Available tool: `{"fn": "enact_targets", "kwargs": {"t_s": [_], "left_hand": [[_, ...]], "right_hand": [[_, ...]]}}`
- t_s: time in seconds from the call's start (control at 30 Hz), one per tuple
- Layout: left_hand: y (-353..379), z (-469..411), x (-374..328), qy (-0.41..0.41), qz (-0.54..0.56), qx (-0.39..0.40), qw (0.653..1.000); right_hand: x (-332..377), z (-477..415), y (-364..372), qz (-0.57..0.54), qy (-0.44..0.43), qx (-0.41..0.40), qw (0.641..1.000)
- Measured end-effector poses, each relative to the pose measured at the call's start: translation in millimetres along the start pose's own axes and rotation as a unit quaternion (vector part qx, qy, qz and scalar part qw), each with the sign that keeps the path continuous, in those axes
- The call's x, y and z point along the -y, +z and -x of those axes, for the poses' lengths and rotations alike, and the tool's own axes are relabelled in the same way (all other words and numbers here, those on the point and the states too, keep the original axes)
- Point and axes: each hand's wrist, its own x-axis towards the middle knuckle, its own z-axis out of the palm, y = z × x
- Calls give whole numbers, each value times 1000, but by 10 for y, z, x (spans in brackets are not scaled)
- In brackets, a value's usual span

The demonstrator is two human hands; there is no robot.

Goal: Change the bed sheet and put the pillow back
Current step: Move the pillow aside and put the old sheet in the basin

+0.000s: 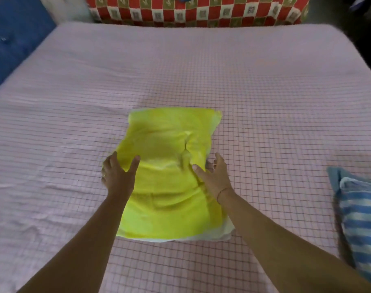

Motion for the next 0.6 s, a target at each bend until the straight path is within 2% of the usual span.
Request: {"fn": "enact_targets", "kwargs": {"t_s": [0.1,0.17,0.27,0.37,0.47,0.6], "left_hand": [[102,-298,127,-35,10,47,998],[161,-433,156,-67,80,101,989],[217,-578,225,-154,182,150,960],[219,-590,261,-248,205,240,916],[233,-448,214,-235,227,277,904],[138,-252,60,-200,271,272,901]], "right_hand": [[-18,-173,165,1,6,12,1000],[-38,-293,261,6,35,21,999],[-41,-441,349,36,79,36,996],[-56,-505,376,59,92,66,992],[-78,-433,391,71,77,138,985],[-2,-260,219,16,71,161,984]]}}
